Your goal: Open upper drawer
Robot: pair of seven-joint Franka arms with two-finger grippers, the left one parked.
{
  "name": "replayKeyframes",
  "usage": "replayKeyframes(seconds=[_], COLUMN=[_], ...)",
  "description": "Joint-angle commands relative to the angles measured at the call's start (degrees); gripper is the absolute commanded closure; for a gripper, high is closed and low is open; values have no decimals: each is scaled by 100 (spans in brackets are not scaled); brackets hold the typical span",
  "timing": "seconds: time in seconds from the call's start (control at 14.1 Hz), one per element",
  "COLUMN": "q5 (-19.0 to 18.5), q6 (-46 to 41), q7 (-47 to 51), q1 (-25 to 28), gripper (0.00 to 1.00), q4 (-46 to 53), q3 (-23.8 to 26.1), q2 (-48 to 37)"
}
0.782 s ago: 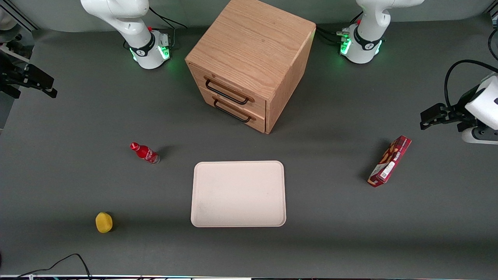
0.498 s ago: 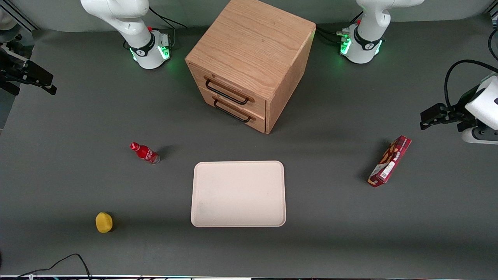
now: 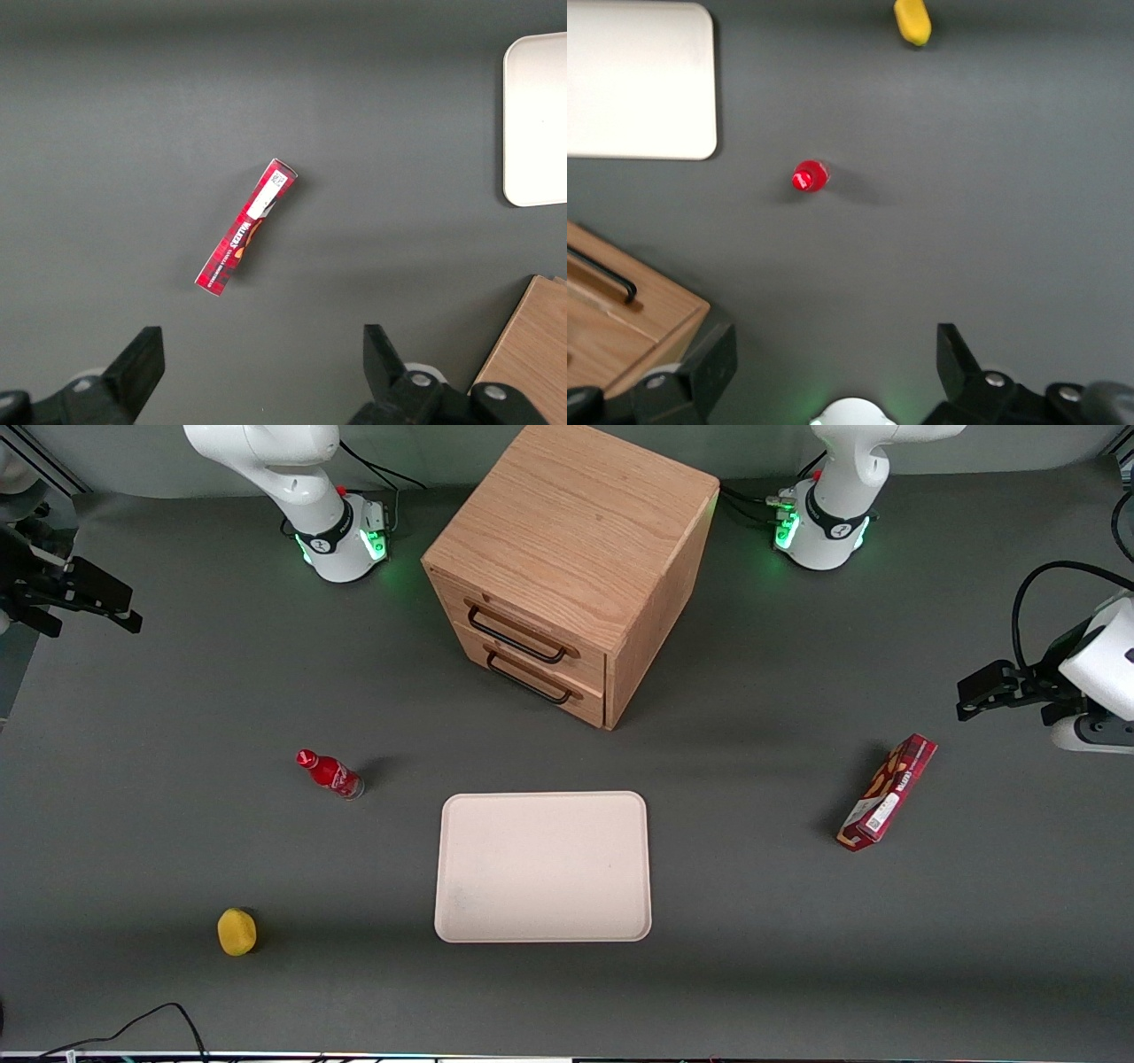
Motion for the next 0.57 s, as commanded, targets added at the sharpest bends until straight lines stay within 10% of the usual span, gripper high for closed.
replayKeyframes(seconds=[0.0, 0.5], q5=[41, 146], q6=[-150, -458], q7=[-551, -1901], q1=[43, 43], gripper=[0, 2], q4=[-30, -409], q3=[44, 545], q2=[102, 119])
